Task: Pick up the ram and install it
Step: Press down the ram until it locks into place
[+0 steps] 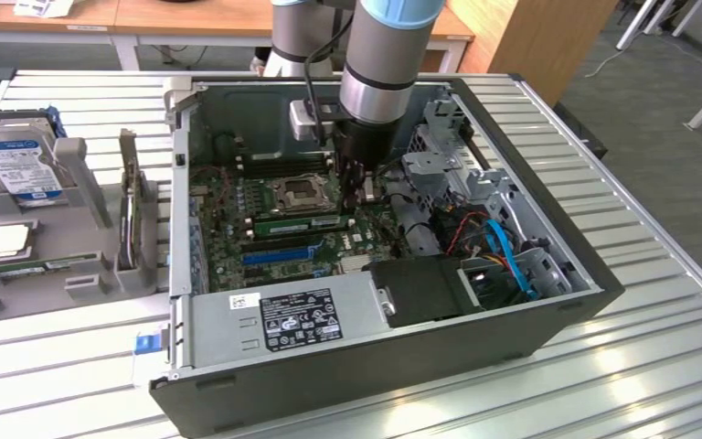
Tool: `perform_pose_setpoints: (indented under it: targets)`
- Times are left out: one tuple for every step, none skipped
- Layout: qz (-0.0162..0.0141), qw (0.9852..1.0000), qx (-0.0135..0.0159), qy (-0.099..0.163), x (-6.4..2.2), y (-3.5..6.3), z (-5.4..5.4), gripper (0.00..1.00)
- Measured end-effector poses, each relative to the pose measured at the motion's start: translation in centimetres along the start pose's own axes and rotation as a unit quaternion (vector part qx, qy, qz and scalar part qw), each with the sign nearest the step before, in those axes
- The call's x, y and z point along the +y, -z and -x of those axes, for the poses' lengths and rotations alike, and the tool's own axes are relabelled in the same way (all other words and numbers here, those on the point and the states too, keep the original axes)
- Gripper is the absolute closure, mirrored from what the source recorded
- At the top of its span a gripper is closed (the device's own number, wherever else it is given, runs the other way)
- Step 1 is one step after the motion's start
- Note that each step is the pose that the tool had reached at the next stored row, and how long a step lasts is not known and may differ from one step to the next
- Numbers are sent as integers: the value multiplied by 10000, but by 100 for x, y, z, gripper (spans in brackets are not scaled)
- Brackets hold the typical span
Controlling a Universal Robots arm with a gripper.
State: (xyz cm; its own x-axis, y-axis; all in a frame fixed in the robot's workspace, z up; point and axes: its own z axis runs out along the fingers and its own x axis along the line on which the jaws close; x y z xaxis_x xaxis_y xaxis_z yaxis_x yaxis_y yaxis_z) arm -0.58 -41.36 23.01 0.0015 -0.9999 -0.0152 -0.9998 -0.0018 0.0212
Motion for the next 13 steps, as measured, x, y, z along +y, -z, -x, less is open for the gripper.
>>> perform_pose_setpoints:
  targets:
    - [0,10000,0,0,0,0,0,90]
    - [0,10000,0,0,0,-1,0,90]
    - [0,10000,-1,0,0,-1,0,90]
    - [0,10000,-1,0,0,-3,0,90]
    - [-1,10000,-2,0,0,-5,0,90]
    - [0,10000,-1,0,0,-7,0,90]
    - [0,10000,0,0,0,-8,0,90]
    - [0,10000,0,0,0,-10,0,90]
    - [0,10000,0,0,0,-11,0,90]
    - [0,10000,0,0,0,-13,0,90]
    - [0,10000,-1,0,0,-16,0,90]
    - [0,10000,0,0,0,-18,0,90]
    - [0,10000,0,0,-1,-19,0,90]
